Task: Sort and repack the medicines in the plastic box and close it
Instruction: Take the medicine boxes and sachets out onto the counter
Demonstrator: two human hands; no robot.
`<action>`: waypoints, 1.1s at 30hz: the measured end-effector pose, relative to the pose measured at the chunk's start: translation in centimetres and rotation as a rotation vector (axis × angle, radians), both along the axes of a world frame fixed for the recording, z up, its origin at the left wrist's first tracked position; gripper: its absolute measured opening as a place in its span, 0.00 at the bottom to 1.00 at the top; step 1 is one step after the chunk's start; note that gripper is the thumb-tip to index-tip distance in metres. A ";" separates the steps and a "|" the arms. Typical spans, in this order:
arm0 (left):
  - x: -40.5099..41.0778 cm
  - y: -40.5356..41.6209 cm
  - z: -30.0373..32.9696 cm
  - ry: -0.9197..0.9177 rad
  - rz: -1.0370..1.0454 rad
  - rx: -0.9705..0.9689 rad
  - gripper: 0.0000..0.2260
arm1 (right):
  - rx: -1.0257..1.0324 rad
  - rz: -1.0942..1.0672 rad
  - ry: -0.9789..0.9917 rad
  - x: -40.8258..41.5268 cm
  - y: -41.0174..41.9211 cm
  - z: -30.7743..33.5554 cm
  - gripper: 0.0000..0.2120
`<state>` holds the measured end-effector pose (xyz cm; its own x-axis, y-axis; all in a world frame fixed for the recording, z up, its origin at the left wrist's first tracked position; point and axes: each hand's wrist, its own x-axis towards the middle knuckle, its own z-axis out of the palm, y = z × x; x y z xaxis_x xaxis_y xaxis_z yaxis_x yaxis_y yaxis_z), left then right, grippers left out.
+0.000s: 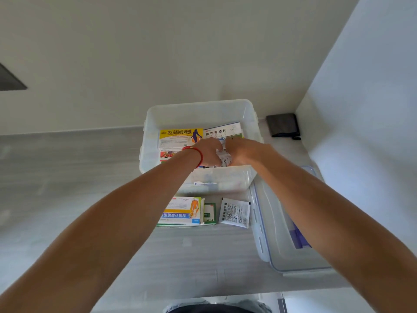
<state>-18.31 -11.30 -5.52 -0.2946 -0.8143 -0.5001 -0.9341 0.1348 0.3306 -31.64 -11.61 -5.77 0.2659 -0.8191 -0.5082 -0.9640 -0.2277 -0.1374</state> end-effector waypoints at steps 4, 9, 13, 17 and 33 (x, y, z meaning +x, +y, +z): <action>0.7 0.0 0.0 0.042 0.031 -0.013 0.28 | -0.071 0.009 0.002 -0.3 0.0 -0.6 0.26; 0.9 0.1 -0.5 0.105 0.078 0.061 0.32 | -0.013 0.032 0.011 -0.6 -0.3 -0.5 0.19; 0.9 0.3 -0.5 0.079 -0.005 0.029 0.18 | -0.014 0.053 0.008 -0.7 0.0 0.0 0.19; 1.6 0.9 0.7 0.159 0.052 -0.028 0.14 | -0.083 0.060 -0.072 -0.9 0.7 1.9 0.19; 1.6 13.9 5.0 0.952 0.339 -0.231 0.14 | -0.121 -0.180 -0.700 -7.4 13.9 9.7 0.24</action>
<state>-16.68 2.59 -0.47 -0.2233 -0.9747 -0.0017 -0.3001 0.0671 0.9516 -39.05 2.26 3.90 0.3514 -0.9203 -0.1718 -0.6833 -0.1266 -0.7191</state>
